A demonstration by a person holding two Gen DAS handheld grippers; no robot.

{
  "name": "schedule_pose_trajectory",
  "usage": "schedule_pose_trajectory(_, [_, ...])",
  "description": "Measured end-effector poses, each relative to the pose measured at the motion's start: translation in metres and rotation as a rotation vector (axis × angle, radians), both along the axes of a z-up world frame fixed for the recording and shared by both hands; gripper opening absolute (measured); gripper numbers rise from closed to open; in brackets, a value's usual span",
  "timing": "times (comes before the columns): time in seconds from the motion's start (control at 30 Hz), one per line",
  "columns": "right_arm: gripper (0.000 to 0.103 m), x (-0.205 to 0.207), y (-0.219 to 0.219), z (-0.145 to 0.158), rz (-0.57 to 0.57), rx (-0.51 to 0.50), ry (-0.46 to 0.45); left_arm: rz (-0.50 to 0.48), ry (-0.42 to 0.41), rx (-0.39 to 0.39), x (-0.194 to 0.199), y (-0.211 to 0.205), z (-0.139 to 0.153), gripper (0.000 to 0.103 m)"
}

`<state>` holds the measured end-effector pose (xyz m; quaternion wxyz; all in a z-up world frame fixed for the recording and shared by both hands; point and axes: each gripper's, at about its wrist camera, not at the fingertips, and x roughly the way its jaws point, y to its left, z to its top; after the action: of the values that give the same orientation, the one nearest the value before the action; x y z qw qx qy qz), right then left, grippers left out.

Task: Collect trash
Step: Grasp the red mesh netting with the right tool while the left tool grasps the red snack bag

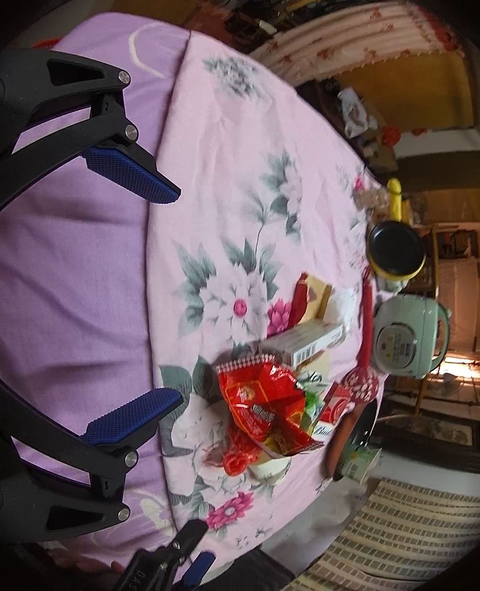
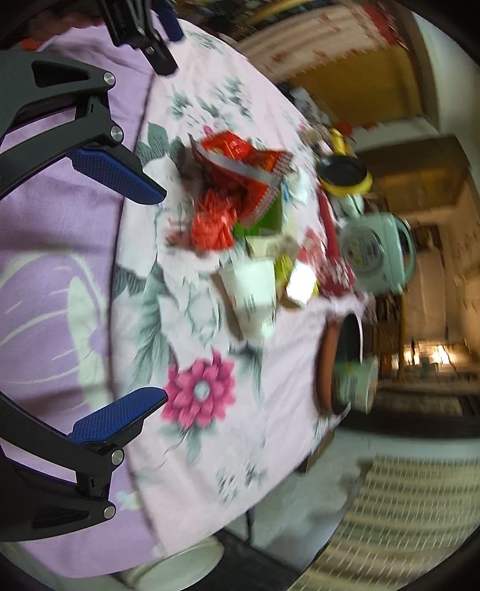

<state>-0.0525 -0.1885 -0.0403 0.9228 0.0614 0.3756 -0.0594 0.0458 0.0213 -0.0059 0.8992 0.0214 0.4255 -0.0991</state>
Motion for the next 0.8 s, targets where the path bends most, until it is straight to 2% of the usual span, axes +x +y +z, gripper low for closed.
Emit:
schedule_pose_trajectory(0.1, [0.098, 0.022, 0.009, -0.005, 0.089, -0.048, 0.036, -0.035, 0.017, -0.047, 0.009, -0.004, -0.005, 0.096])
schedule_pose_trajectory(0.23, [0.096, 0.044, 0.016, -0.012, 0.166, -0.025, 0.086, -0.044, -0.042, -0.012, 0.014, -0.011, -0.011, 0.096])
schedule_pose_trajectory(0.3, [0.093, 0.053, 0.021, -0.015, 0.197, -0.022, 0.108, -0.044, -0.039, 0.004, 0.016, -0.012, -0.015, 0.096])
schedule_pose_trajectory(0.47, [0.082, 0.08, 0.032, -0.022, 0.226, -0.033, 0.159, -0.016, 0.02, -0.012, 0.026, -0.004, -0.022, 0.096])
schedule_pose_trajectory(0.67, [0.079, 0.1, 0.038, -0.026, 0.235, -0.041, 0.184, 0.015, 0.03, -0.011, 0.027, 0.005, -0.021, 0.096])
schedule_pose_trajectory(0.8, [0.073, 0.105, 0.041, -0.028, 0.25, -0.027, 0.199, 0.027, 0.06, -0.013, 0.029, 0.008, -0.025, 0.096])
